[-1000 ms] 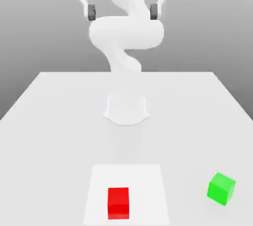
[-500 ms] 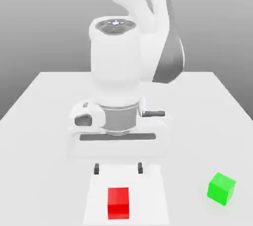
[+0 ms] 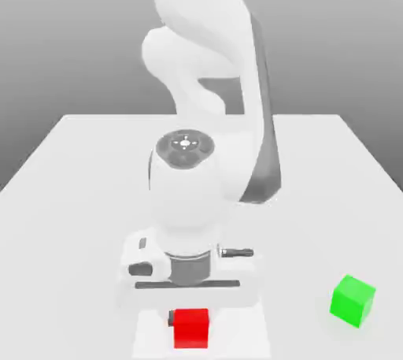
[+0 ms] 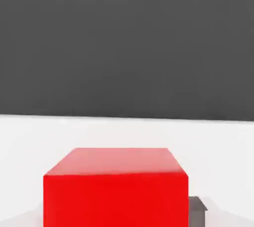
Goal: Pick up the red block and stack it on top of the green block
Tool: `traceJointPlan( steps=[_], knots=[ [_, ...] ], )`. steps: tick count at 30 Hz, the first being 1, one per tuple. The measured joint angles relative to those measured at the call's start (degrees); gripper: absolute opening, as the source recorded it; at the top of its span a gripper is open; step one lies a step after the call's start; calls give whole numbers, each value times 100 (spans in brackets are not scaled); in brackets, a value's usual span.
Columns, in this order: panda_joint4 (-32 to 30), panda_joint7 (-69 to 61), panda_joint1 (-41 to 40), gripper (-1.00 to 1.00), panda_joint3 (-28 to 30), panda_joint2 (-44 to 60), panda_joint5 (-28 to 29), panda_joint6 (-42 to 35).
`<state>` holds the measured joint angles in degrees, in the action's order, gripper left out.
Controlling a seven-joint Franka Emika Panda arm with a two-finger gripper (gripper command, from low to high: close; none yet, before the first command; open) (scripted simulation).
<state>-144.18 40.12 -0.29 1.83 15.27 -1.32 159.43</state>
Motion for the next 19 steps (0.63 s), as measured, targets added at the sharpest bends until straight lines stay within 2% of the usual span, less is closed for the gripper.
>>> traceJointPlan(
  steps=[3,11,13,16,17,19],
  knots=[
    [-56,-9,127,-100,-104,-494,63,-441],
    [67,-373,1338,-100,-1390,-862,348,-950],
    [139,-327,1593,-100,-1571,-635,567,-807],
    [188,-116,1815,-100,-1425,-68,903,-306],
    [196,-65,1853,100,-1383,52,978,-198],
    [196,-65,1853,100,-1383,52,978,-198]
  ],
)
